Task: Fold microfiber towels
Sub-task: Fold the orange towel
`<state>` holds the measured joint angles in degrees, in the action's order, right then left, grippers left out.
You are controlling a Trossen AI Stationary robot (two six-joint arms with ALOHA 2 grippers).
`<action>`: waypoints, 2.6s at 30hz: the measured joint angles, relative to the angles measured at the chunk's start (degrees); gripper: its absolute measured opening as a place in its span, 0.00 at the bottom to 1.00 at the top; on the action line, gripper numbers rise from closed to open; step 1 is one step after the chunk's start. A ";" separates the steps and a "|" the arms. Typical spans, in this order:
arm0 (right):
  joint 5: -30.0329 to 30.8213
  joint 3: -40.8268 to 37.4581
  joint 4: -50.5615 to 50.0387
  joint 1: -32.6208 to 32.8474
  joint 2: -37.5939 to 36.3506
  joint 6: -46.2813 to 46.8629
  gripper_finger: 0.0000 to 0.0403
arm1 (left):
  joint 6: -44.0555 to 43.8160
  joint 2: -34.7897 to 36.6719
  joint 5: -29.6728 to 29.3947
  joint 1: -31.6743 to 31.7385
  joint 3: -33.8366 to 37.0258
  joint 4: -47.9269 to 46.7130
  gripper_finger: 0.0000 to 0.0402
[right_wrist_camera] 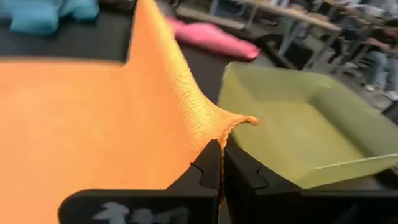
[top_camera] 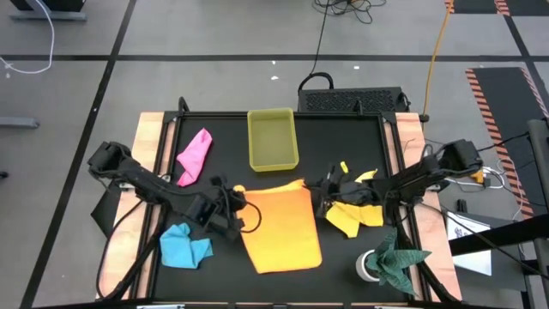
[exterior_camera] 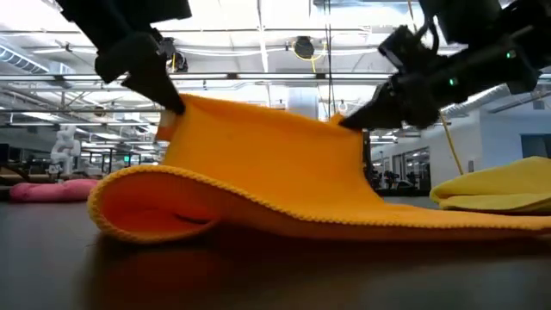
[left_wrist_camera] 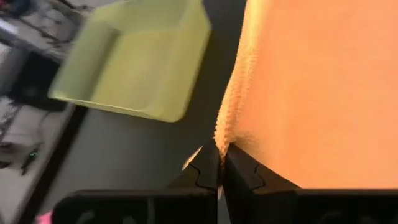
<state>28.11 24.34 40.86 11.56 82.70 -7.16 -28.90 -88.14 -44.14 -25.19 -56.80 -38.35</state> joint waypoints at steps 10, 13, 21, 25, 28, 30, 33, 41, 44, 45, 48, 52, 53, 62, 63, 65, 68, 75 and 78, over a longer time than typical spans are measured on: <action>-7.45 0.02 -9.32 0.91 1.20 8.03 0.15 | 10.68 0.02 17.33 -0.81 7.56 25.78 0.01; -12.61 0.02 -13.31 0.91 1.20 11.80 0.24 | 11.94 0.02 21.02 -0.83 11.38 31.77 0.04; -20.50 0.15 -15.79 0.32 1.22 20.69 0.44 | 9.20 0.02 24.54 -0.66 15.24 35.61 0.31; -22.09 1.80 -16.25 0.04 1.46 24.91 0.47 | 8.76 0.02 28.94 -0.66 15.20 36.73 0.45; -22.43 3.74 -16.43 0.15 2.59 26.26 0.47 | 8.68 0.02 30.27 -1.26 14.29 35.46 0.51; -22.32 5.74 -17.05 0.15 4.22 27.39 0.47 | 8.69 0.02 29.14 -1.99 12.75 33.31 0.52; -22.11 8.90 -20.62 -0.57 7.65 28.41 0.44 | 8.71 0.09 26.77 -3.18 10.37 29.27 0.50; -25.86 13.68 -27.47 -1.06 10.49 25.10 0.38 | 8.74 0.09 25.04 -6.81 9.01 24.47 0.41; -30.38 13.75 -29.67 -1.00 8.25 23.42 0.33 | 10.06 0.09 22.73 -8.65 9.01 23.28 0.38; -31.98 13.76 -30.00 -0.98 7.40 22.43 0.32 | 10.87 0.09 21.81 -9.25 9.01 23.20 0.38; -35.70 13.75 -32.19 -0.11 4.82 19.30 0.29 | 13.39 0.09 19.11 -10.82 9.01 23.67 0.36; -34.04 13.76 -32.57 1.95 2.65 15.13 0.27 | 15.28 0.09 17.90 -11.79 9.01 24.56 0.35; -32.50 13.75 -32.53 2.52 2.64 14.02 0.28 | 15.67 0.09 17.86 -11.80 9.01 25.02 0.35; -23.44 13.55 -34.47 8.69 3.28 -2.52 0.36 | 17.32 -0.76 17.74 -11.20 9.01 25.64 0.35; -23.31 13.55 -34.65 9.24 3.28 -3.87 0.37 | 17.84 -1.25 17.74 -11.16 9.03 25.75 0.35; -21.49 13.55 -35.03 10.45 3.30 -5.52 0.39 | 18.52 -2.73 17.85 -10.80 9.01 27.28 0.35; -16.25 13.55 -35.49 11.55 3.64 -5.94 0.39 | 18.77 -5.28 18.02 -10.16 9.01 28.55 0.38; -13.09 13.53 -35.32 11.82 6.78 -8.43 0.28 | 16.71 -7.24 20.37 -7.64 9.03 30.47 0.52; -11.64 13.53 -34.29 11.81 7.04 -8.49 0.16 | 16.43 -6.21 19.88 -6.95 8.96 31.22 0.56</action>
<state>16.48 37.87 6.57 23.38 89.73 -15.65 -12.46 -94.34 -24.26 -32.14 -47.84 -7.13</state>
